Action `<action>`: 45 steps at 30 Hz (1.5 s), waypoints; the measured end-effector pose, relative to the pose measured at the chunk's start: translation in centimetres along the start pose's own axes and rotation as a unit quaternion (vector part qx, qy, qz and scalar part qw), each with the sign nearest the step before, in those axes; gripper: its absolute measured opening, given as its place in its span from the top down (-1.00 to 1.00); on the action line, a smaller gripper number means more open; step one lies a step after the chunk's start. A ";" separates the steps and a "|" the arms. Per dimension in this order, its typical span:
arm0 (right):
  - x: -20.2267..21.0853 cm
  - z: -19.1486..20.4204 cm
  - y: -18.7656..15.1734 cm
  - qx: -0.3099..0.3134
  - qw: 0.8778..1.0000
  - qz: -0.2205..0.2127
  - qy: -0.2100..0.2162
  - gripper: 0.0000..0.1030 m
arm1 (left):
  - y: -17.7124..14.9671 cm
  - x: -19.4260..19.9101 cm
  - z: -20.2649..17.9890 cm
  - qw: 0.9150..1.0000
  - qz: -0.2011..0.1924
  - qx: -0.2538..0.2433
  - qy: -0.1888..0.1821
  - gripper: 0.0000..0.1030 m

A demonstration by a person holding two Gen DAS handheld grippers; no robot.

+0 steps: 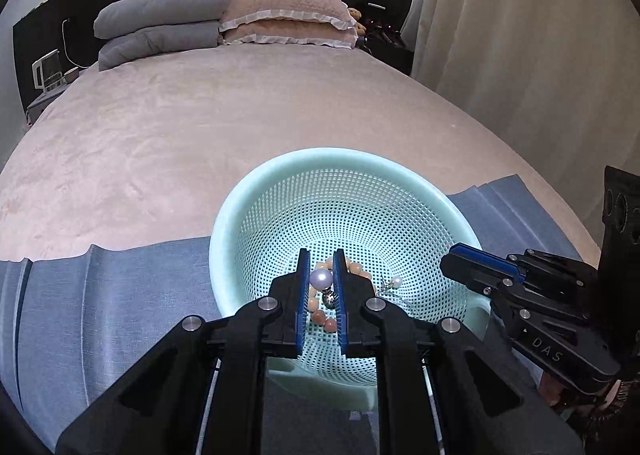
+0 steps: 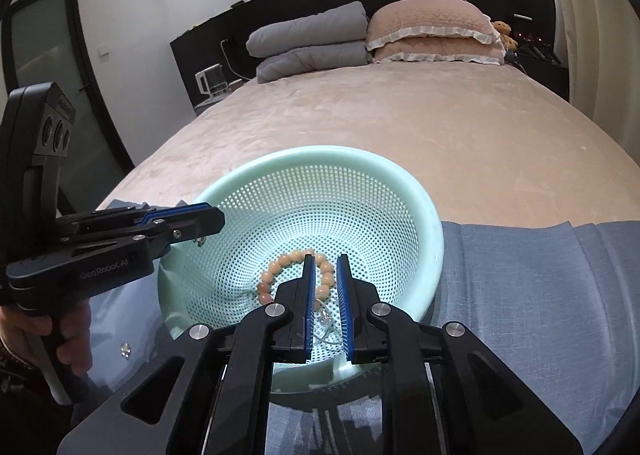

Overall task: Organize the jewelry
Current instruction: 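Drop both pieces into the green basket by opening both grippers, then move both grippers back over the remaining jewelry on the cloth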

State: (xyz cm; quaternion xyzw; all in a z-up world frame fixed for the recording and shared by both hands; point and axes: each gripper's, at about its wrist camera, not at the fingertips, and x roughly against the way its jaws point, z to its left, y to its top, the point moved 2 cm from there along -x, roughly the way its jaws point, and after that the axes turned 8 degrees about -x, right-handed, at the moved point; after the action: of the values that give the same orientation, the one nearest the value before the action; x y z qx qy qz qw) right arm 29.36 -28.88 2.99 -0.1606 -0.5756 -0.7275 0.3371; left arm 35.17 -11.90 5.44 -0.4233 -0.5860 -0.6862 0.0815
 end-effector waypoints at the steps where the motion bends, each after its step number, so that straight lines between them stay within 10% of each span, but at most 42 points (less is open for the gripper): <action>1: 0.0 0.0 0.0 0.001 1.000 0.000 0.000 0.76 | 0.0 0.2 -0.1 1.000 -0.002 -0.005 0.004 0.67; 13: 4.7 0.7 -0.2 0.004 1.000 -0.029 -0.008 -0.07 | -1.1 6.6 -3.5 0.993 -0.059 -0.074 0.064 -0.84; 18: 8.0 1.4 -1.0 0.022 0.996 -0.058 -0.061 -0.69 | -2.5 10.2 -5.7 0.989 -0.076 -0.098 0.080 -0.89; 26: 12.0 1.0 -4.5 -0.010 0.990 -0.034 -0.139 -0.85 | -8.1 14.1 -7.4 0.986 -0.041 -0.088 0.135 -0.89; 35: 11.3 2.5 -10.5 0.032 0.959 0.139 -0.243 -0.85 | -15.2 17.8 -6.9 0.988 -0.015 -0.023 0.151 -0.89; 38: 11.9 3.6 -12.2 0.069 0.938 0.133 -0.313 -0.85 | -17.2 18.8 -7.7 0.987 -0.022 -0.031 0.156 -0.89; 40: 13.6 4.2 -12.6 0.056 0.948 0.091 -0.300 -0.85 | -18.1 19.9 -8.4 0.981 -0.050 -0.051 0.182 -0.89; 45: 17.2 4.0 -13.5 -0.012 0.983 0.031 -0.180 -0.85 | -19.8 23.3 -7.2 0.989 -0.147 0.009 0.014 -0.89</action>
State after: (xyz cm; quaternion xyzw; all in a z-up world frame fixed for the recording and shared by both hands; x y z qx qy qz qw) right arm 7.23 -28.85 4.98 -0.3110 -0.6129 -0.6826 0.2484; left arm 4.94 -3.31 6.97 -0.3224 -0.6467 -0.6912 -0.0084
